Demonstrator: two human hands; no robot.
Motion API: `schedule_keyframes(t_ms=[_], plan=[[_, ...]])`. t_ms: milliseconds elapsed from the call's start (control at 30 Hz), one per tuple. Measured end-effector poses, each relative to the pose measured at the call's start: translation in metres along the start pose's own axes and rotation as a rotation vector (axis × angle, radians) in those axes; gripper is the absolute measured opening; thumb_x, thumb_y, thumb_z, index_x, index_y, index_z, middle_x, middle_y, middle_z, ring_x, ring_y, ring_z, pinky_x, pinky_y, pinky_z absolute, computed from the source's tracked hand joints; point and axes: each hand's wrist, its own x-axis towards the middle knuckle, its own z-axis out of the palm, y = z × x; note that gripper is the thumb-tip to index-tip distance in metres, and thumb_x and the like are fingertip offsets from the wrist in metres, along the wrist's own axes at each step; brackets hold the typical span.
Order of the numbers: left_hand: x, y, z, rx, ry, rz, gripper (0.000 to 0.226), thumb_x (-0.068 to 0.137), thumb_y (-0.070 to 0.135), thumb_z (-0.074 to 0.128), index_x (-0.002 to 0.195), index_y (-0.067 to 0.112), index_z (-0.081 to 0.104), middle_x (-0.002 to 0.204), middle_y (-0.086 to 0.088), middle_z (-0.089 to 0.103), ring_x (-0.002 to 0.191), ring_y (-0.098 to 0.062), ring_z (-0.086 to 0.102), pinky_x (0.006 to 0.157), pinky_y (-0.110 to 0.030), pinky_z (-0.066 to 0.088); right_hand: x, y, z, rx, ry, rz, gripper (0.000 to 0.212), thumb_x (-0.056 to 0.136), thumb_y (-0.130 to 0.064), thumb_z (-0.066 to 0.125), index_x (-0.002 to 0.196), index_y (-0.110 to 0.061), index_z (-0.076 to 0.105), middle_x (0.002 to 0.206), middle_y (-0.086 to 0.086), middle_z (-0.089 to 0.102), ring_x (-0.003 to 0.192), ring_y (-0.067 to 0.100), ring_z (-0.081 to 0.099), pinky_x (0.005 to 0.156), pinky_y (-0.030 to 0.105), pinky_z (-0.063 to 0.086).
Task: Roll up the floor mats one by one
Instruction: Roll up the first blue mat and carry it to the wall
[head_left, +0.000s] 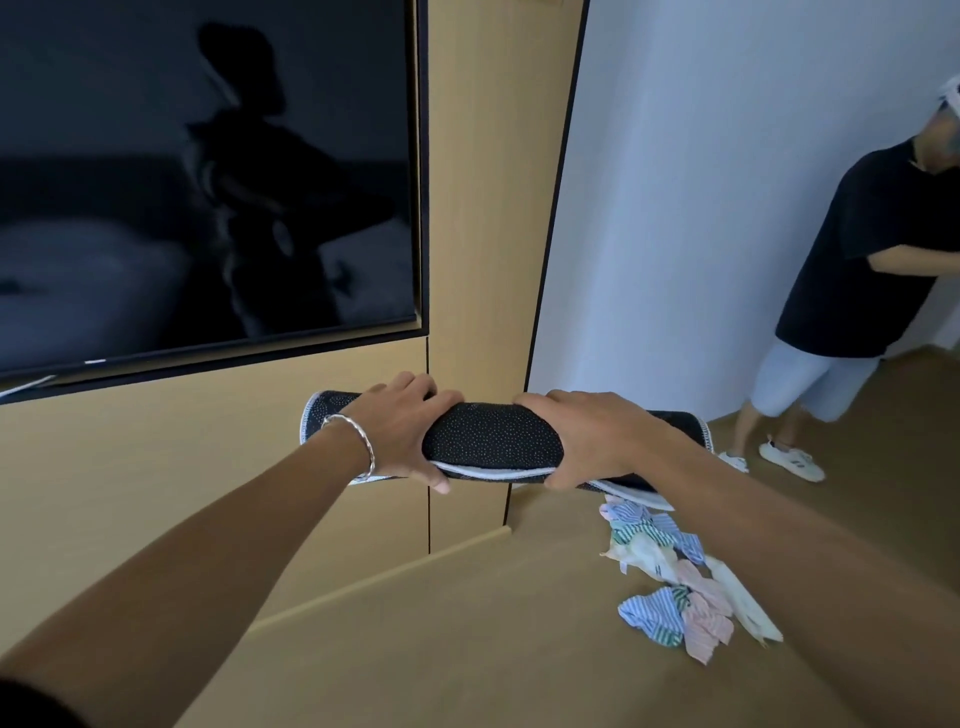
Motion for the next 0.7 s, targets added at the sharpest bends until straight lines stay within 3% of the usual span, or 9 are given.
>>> schedule_keyframes(t_ms=[333, 700], plan=[[0.102, 0.050, 0.003, 0.015, -0.112, -0.136, 0.085, 0.066, 0.070, 0.061, 0.135, 0.036, 0.027, 0.118, 0.006, 0.052, 0.106, -0.018, 0.051, 0.089, -0.036, 0.042, 0.040, 0.132, 0.020, 0.109, -0.066, -0.111, 0.080, 0.061, -0.040, 0.070, 0.131, -0.040, 0.030, 0.099, -0.012, 0.051, 0.086, 0.015, 0.054, 0.068, 0.032, 0.047], [0.107, 0.019, 0.047, -0.013, -0.266, -0.339, 0.080, 0.063, 0.068, 0.064, 0.128, 0.033, 0.032, 0.113, 0.008, 0.050, 0.102, -0.017, 0.052, 0.086, -0.037, 0.046, 0.118, 0.126, 0.063, 0.153, -0.154, -0.307, 0.084, 0.060, -0.041, 0.071, 0.133, -0.037, 0.029, 0.103, -0.008, 0.052, 0.087, 0.018, 0.056, 0.072, 0.039, 0.052]])
